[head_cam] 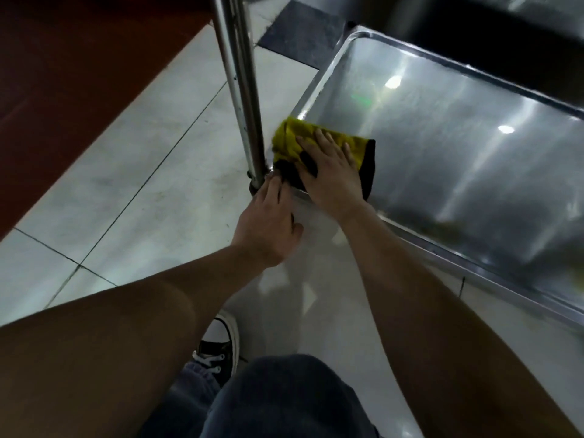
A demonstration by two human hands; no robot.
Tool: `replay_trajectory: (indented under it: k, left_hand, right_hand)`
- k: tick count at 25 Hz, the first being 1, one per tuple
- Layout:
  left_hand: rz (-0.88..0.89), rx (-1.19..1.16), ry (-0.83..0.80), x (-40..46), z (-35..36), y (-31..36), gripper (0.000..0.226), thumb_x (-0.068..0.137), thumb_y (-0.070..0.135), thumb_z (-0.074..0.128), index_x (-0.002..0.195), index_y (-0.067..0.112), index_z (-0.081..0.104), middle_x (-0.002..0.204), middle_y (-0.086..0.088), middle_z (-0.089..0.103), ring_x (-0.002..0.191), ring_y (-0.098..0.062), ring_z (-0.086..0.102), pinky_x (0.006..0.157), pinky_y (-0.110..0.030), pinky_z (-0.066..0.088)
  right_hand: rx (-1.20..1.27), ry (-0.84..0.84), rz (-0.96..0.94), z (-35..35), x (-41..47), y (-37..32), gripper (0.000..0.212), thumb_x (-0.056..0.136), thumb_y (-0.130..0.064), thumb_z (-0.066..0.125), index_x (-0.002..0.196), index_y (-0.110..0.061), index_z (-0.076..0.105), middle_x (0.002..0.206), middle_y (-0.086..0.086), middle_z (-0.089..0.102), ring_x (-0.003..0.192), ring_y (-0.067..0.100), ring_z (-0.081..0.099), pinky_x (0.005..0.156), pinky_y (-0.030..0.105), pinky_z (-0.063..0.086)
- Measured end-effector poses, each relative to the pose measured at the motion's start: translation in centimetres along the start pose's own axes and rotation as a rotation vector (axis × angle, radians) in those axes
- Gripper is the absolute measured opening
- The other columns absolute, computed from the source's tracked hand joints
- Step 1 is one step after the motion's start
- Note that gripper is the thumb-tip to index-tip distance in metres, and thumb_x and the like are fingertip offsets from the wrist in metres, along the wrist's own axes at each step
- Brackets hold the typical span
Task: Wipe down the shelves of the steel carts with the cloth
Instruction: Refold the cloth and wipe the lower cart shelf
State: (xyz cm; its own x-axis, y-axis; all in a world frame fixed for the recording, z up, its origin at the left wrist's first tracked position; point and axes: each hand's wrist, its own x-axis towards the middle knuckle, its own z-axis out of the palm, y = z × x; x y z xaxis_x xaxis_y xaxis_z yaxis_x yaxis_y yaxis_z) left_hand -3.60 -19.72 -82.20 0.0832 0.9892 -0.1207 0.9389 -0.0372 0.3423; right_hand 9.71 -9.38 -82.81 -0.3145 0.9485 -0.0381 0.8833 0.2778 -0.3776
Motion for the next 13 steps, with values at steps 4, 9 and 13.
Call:
replay_trajectory:
  k: [4,9,13]
  left_hand:
    - [-0.040,0.081,0.013,0.1,0.1,1.7,0.080,0.095,0.030,0.052,0.156,-0.007,0.015,0.164,-0.027,0.016,0.155,-0.037,0.014,0.126,-0.042,0.019]
    - [-0.152,0.082,0.005,0.0,-0.3,4.5,0.080,0.098,0.035,0.047,0.155,-0.010,0.014,0.161,-0.031,0.018,0.152,-0.042,0.016,0.126,-0.047,0.018]
    - [0.310,0.167,-0.011,-0.2,2.0,11.1,0.081,0.097,0.036,0.041,0.159,-0.001,0.004,0.167,-0.021,0.013,0.156,-0.032,0.008,0.128,-0.040,0.004]
  right_hand:
    - [-0.020,0.198,0.246,-1.7,-6.8,6.4,0.054,0.100,-0.048,0.050,0.152,-0.037,0.043,0.165,-0.002,0.029,0.154,0.015,0.022,0.127,0.039,0.006]
    - [-0.014,0.283,0.489,-4.0,-13.3,13.2,0.056,0.097,-0.045,0.053,0.151,-0.033,0.046,0.165,0.003,0.031,0.154,0.021,0.024,0.126,0.045,0.010]
    - [-0.030,0.235,0.535,-4.3,-13.0,13.3,0.058,0.099,-0.051,0.049,0.154,-0.037,0.038,0.167,0.000,0.024,0.155,0.018,0.018,0.127,0.041,0.003]
